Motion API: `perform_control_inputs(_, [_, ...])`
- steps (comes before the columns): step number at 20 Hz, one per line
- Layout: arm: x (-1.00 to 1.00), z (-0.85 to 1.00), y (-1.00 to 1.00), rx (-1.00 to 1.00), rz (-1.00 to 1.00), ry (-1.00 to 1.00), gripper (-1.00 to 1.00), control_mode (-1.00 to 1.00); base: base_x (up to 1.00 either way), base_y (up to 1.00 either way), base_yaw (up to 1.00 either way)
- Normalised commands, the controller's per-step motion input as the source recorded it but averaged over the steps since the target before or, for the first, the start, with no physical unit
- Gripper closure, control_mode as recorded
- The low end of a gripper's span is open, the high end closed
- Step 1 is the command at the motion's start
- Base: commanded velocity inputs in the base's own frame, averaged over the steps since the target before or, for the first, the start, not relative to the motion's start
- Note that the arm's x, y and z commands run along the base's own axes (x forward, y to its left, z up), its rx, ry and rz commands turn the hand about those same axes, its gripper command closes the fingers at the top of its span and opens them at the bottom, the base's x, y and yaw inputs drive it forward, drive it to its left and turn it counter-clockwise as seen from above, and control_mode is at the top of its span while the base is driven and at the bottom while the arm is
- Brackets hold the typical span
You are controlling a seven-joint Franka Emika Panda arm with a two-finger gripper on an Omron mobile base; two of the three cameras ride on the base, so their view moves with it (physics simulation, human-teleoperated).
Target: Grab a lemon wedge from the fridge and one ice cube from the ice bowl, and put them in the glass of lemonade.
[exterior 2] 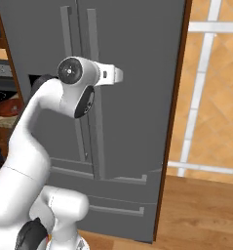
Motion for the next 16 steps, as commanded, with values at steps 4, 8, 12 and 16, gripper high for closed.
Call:
perform_control_inputs(4, [-1.00, 0.27, -1.00, 0.07, 0.00, -0.01, 1.00, -1.00, 0.00, 0.00, 0.00])
perform_control_inputs(8, [-1.00, 0.23, -1.00, 0.08, 0.00, 0.00, 1.00, -1.00, 0.00, 0.00, 0.00])
perform_control_inputs(12, [-1.00, 0.46, -0.88, 0.08, 0.00, 0.00, 1.00, -1.00, 0.00, 0.00, 0.00])
perform_control_inputs(16, [-0.89, 0.66, 0.04, -0.01, 0.04, 0.01, 1.00, -1.00, 0.00, 0.00, 0.00])
